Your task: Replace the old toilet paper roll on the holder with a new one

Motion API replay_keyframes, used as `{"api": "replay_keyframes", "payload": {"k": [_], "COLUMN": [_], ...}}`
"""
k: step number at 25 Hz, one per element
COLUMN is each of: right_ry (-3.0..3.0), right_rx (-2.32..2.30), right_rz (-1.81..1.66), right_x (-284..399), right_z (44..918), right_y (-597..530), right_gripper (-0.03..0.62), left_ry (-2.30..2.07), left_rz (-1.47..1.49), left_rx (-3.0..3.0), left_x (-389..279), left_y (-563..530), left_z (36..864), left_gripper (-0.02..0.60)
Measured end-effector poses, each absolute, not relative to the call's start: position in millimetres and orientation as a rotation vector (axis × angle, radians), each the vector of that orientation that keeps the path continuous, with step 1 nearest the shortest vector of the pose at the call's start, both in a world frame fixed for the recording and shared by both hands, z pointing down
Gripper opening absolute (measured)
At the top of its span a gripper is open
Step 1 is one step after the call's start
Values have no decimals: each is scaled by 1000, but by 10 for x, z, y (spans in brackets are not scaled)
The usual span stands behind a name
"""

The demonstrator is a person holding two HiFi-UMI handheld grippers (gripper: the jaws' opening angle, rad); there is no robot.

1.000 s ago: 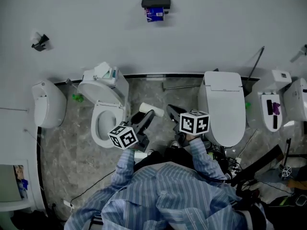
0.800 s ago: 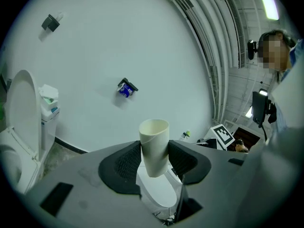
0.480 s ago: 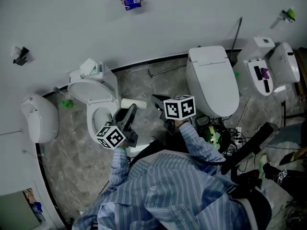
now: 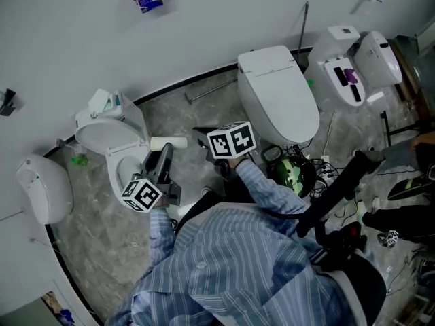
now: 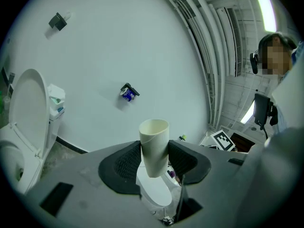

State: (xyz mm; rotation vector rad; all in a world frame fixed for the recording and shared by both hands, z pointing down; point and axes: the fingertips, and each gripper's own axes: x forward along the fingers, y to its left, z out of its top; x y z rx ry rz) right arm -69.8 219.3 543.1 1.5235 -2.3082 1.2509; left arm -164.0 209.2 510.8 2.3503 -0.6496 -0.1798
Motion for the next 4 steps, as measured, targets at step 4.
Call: {"api": "replay_keyframes", "payload": {"k": [4], "right_ry": [-2290], "right_rx": [1521], "right_rz": [1238], "right_x": [-711], "right_z": [5438], "right_y": [2192], "right_gripper": [6], "left_ry": [-668], "left_rz": [-198], "left_rx": [2346], "left_x": [-1698], "left_y": [2079], "left_z": [5090], "left_gripper": [183]}}
